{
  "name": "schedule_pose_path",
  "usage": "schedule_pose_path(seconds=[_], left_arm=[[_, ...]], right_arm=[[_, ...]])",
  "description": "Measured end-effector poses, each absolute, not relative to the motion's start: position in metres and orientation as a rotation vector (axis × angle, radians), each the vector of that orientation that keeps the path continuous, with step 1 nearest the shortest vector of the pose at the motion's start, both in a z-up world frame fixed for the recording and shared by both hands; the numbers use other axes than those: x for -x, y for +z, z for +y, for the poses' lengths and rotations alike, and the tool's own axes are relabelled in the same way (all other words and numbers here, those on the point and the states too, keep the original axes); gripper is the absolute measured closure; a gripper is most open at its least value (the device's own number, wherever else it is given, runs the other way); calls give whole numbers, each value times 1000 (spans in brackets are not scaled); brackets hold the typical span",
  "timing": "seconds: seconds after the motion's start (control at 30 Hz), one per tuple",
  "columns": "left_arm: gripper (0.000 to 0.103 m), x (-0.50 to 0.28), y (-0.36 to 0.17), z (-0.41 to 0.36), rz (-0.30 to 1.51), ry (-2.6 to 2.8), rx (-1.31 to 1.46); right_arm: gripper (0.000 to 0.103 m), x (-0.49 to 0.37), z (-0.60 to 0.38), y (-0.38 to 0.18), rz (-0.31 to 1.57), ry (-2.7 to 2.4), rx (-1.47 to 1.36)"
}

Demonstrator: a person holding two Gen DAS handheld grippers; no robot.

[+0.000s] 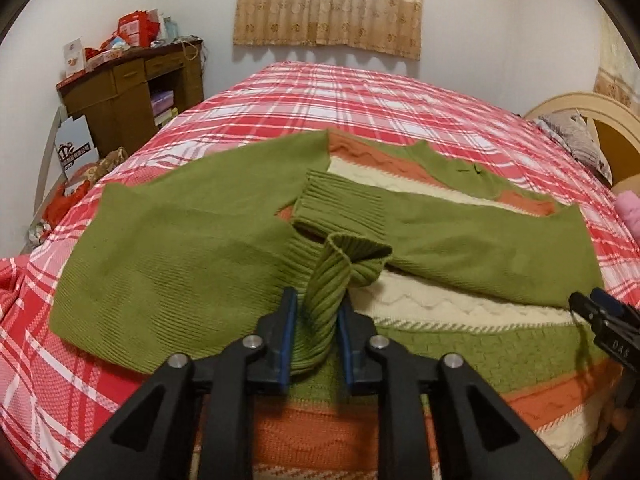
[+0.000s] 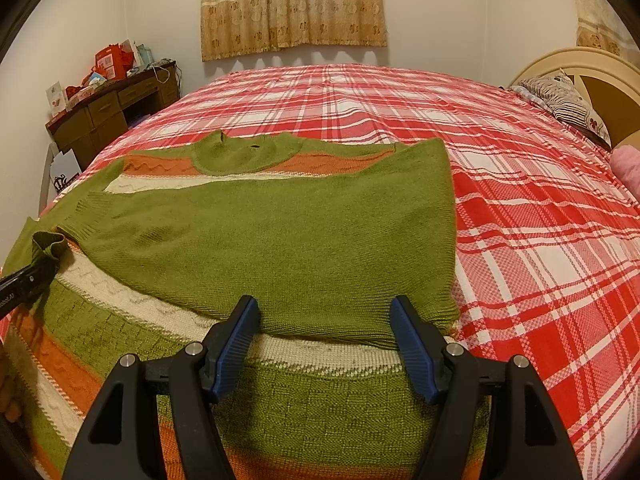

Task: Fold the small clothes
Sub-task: 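Fold the held sleeve across the body toward the right tool, release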

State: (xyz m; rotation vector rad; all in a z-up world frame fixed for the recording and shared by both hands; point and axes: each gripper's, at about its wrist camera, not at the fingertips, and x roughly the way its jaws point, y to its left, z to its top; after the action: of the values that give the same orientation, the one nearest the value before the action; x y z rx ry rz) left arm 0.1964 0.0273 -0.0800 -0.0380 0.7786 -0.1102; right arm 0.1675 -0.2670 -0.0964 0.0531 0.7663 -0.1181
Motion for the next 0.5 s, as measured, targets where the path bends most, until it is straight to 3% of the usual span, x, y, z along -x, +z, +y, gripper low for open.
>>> schedule_pose_path(seconds=[0.07,0.13,0.17,0.37,0.5], left_arm=[[61,-187,-78,34,777,-129,48],[29,-182,-72,47,769,-130,92],[25,-180,-69,53,757,-119,111],[24,-158,-51,95,630,78,97],[24,-166,-61,117,649,217,79]], right_arm=[[34,-164,-263,-87,736,-112,-59],[34,-159,-252,-75,699,-55,-108],[34,-159,-245,-70,689,-19,-133],[34,-181,-176,-65,744,243,-214],[34,-202,-130,-77,783,369,-311]])
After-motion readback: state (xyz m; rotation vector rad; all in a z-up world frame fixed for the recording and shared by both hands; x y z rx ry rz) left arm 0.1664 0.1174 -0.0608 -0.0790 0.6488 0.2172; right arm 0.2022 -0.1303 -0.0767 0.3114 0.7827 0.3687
